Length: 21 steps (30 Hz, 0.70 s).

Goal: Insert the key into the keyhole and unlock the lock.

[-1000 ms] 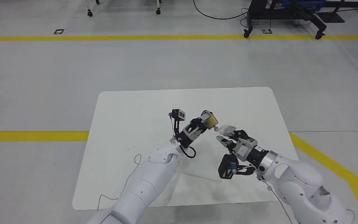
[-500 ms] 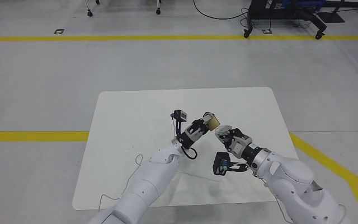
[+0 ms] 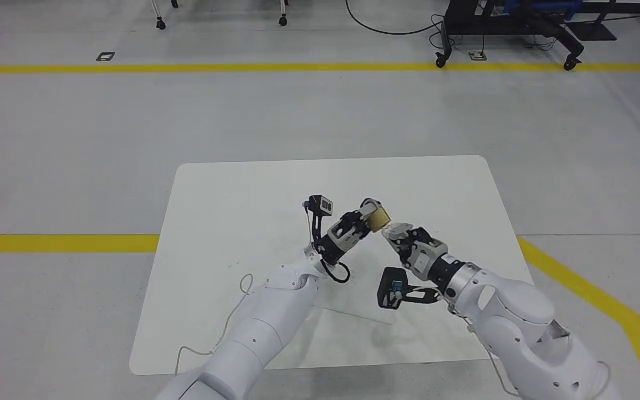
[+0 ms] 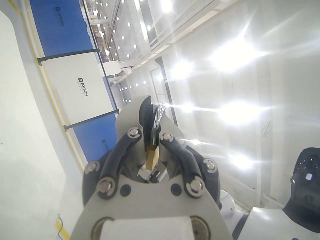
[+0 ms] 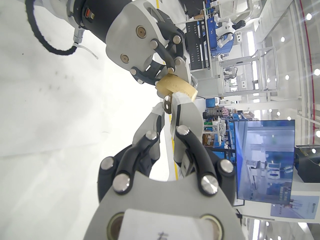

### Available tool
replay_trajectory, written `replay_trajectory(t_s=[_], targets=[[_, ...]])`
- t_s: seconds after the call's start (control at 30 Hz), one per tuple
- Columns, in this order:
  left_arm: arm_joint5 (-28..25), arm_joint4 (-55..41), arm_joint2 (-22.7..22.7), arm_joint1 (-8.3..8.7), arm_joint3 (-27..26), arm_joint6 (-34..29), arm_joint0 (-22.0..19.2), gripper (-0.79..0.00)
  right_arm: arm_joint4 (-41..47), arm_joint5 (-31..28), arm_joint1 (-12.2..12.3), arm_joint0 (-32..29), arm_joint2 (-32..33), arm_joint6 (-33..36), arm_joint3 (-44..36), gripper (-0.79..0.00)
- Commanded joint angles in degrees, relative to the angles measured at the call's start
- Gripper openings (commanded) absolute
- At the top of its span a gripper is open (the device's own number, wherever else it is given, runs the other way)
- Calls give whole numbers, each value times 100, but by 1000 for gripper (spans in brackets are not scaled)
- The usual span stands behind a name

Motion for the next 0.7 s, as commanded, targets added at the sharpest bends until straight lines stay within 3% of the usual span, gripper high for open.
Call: replay_trajectory(t_s=[0.0,0.37,0.67], targets=[[-12,26,-2,1,6,-13,-8,-785,161,4,-16,-5,-4,-66,30,-785],[-157,116,-33,6,37,-70,-17,-785,1359,155,-117,-41,179,-187,269,-785],[-361,299,-90,54,68,-105,-42,-785,2714,-488,-147,-25,462,-701,646,-785]])
